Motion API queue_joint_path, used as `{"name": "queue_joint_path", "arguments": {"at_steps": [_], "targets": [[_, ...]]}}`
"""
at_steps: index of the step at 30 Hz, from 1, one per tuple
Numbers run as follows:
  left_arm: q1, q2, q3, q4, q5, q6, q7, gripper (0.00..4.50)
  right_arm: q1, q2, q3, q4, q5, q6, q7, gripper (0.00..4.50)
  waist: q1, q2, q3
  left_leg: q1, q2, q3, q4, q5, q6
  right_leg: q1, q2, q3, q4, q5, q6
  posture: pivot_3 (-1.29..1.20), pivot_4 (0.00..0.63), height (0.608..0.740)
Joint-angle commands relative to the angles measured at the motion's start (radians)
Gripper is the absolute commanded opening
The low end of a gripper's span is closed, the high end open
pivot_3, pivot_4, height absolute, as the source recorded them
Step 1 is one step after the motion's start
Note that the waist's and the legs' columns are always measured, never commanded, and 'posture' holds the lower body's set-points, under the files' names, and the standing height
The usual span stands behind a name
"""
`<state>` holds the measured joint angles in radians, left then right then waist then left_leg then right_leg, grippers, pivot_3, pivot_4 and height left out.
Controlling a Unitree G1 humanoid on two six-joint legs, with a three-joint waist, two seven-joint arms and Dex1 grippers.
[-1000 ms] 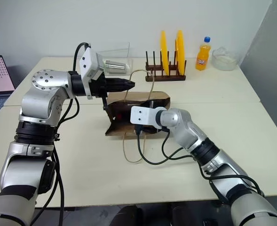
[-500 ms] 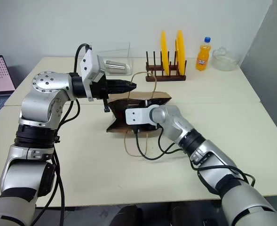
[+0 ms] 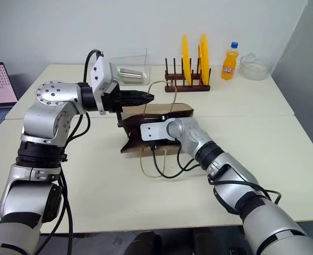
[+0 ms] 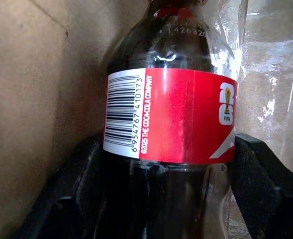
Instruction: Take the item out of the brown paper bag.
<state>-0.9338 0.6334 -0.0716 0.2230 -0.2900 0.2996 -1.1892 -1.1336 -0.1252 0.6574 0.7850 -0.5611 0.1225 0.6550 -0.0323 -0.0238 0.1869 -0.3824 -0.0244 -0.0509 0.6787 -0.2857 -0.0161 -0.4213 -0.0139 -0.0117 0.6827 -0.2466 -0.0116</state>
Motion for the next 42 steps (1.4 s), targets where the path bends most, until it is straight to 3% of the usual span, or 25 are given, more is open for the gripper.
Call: {"name": "queue_joint_path", "arguments": {"at_steps": [1, 18, 28, 35, 42], "targets": [[0.002, 0.017, 0.025, -0.01, 0.002, -0.024, 0.004, 0.0, 0.023, -0.02, -0.031, -0.099, 0.01, 0.008, 0.031, 3.14, 0.0, 0.0, 0.0, 0.0, 0.0, 0.0, 0.0, 0.0, 0.0, 0.0, 0.0, 0.0, 0.0, 0.0, 0.0, 0.0, 0.15, 0.74], [-0.009, 0.021, 0.014, 0.063, 0.057, -0.088, 0.022, 0.0, 0.18, -0.187, -0.149, -0.794, 0.15, 0.225, 0.346, 3.14, 0.002, 0.0, 0.0, -0.003, 0.0, -0.001, 0.0, -0.001, 0.001, -0.002, 0.0, -0.001, -0.001, 0.0, 0.0, 0.0, 0.15, 0.74], [-0.037, -0.003, -0.003, 0.124, 0.088, -0.123, 0.026, 0.0, 0.282, -0.239, -0.278, -0.991, 0.53, 0.145, 0.514, 3.14, 0.002, 0.0, 0.0, -0.002, 0.0, -0.001, 0.0, -0.001, 0.001, -0.002, 0.0, -0.001, -0.001, 0.0, 0.0, 0.0, 0.15, 0.74], [-0.038, -0.015, -0.018, 0.148, 0.12, -0.153, 0.031, 0.0, 0.291, -0.27, -0.482, -1.133, 0.76, 0.333, 0.451, 3.14, 0.005, 0.0, 0.0, -0.002, 0.0, -0.001, 0.0, -0.001, 0.001, -0.001, 0.0, -0.001, -0.001, 0.0, 0.0, 0.0, 0.15, 0.74], [-0.039, -0.013, -0.017, 0.162, 0.13, -0.165, 0.027, 0.0, 0.341, -0.504, -0.709, -1.169, 0.81, 0.434, 0.375, 3.14, 0.008, 0.0, 0.0, -0.003, 0.0, -0.001, 0.0, -0.001, 0.003, -0.001, -0.001, -0.002, -0.002, 0.0, 0.0, 0.0, 0.15, 0.74]]}}
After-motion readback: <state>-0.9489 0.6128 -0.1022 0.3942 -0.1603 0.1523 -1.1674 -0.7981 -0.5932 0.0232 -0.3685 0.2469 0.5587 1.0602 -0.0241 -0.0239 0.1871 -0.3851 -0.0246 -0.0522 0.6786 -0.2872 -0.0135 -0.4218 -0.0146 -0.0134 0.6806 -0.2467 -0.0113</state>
